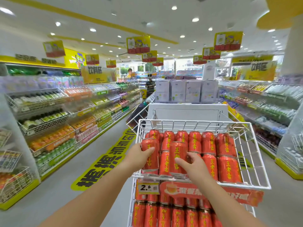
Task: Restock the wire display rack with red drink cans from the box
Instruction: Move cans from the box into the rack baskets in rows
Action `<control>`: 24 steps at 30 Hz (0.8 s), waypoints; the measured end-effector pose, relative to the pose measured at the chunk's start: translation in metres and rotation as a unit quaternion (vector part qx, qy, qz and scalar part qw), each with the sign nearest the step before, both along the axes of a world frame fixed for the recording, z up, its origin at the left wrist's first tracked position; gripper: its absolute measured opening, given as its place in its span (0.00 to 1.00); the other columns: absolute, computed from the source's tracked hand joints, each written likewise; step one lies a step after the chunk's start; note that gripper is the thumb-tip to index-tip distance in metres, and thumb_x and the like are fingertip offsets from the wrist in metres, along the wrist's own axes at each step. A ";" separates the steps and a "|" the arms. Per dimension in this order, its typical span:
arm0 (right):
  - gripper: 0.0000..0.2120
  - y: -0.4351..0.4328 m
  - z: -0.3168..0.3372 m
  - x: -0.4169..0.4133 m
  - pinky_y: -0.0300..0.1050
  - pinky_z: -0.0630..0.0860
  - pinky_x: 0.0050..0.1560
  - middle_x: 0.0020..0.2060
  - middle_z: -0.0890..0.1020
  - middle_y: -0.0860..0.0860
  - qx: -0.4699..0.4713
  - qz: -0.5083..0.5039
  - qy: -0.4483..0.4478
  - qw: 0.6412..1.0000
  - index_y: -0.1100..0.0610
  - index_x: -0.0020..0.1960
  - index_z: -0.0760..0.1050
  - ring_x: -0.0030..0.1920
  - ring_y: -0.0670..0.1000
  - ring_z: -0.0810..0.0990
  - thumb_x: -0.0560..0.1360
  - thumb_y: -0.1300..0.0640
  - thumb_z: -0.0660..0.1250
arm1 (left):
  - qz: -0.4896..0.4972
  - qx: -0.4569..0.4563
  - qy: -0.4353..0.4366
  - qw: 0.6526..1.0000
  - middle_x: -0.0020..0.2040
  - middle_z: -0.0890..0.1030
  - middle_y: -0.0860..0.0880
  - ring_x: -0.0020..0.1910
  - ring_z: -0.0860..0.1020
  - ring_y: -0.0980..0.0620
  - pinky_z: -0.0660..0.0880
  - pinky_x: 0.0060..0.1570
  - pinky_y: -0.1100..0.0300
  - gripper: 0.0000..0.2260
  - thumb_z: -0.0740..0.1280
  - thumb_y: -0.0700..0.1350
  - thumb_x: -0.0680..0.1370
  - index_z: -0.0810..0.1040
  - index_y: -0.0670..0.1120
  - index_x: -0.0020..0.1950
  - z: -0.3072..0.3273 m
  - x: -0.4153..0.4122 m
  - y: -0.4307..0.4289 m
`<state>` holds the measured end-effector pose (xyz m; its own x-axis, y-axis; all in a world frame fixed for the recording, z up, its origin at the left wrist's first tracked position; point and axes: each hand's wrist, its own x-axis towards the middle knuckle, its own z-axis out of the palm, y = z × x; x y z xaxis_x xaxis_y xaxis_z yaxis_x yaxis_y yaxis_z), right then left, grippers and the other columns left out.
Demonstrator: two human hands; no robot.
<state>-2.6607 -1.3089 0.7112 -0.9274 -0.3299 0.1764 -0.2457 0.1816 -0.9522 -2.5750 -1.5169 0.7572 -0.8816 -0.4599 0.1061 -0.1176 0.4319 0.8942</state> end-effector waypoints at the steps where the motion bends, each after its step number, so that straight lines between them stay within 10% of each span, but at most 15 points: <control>1: 0.37 -0.003 -0.001 -0.007 0.47 0.72 0.64 0.67 0.75 0.49 0.006 0.005 -0.003 1.000 0.54 0.73 0.69 0.65 0.51 0.75 0.70 0.41 0.75 | 0.002 -0.004 -0.015 1.000 0.43 0.85 0.41 0.39 0.82 0.46 0.82 0.48 0.43 0.18 0.71 0.55 0.79 0.80 0.39 0.53 -0.004 -0.010 -0.004; 8: 0.25 -0.038 -0.029 -0.042 0.37 0.74 0.47 0.49 0.79 0.46 0.037 0.013 -0.049 0.998 0.56 0.65 0.72 0.48 0.41 0.79 0.72 0.53 0.77 | 0.055 -0.060 -0.084 0.993 0.51 0.80 0.42 0.46 0.80 0.45 0.79 0.49 0.49 0.18 0.70 0.51 0.80 0.68 0.41 0.60 -0.030 -0.046 -0.010; 17: 0.14 -0.061 -0.040 -0.055 0.46 0.79 0.52 0.47 0.84 0.45 0.080 0.017 -0.058 0.995 0.51 0.54 0.79 0.46 0.45 0.83 0.71 0.51 0.77 | 0.110 -0.115 -0.103 0.982 0.60 0.80 0.42 0.60 0.79 0.41 0.75 0.55 0.52 0.18 0.67 0.52 0.82 0.69 0.42 0.64 -0.053 -0.065 -0.013; 24: 0.28 -0.065 -0.048 -0.060 0.48 0.80 0.54 0.52 0.83 0.45 0.088 0.027 -0.063 0.994 0.54 0.65 0.78 0.49 0.45 0.83 0.69 0.45 0.77 | 0.101 -0.181 -0.079 0.975 0.56 0.78 0.46 0.57 0.79 0.45 0.77 0.58 0.47 0.14 0.66 0.54 0.81 0.75 0.45 0.60 -0.073 -0.077 -0.016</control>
<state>-2.7206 -1.3738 0.6636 -0.9182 -0.3962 -0.0046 -0.1413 0.3383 -0.9304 -2.6522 -1.5331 0.6842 -0.7959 -0.5827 0.1641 -0.3561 0.6699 0.6515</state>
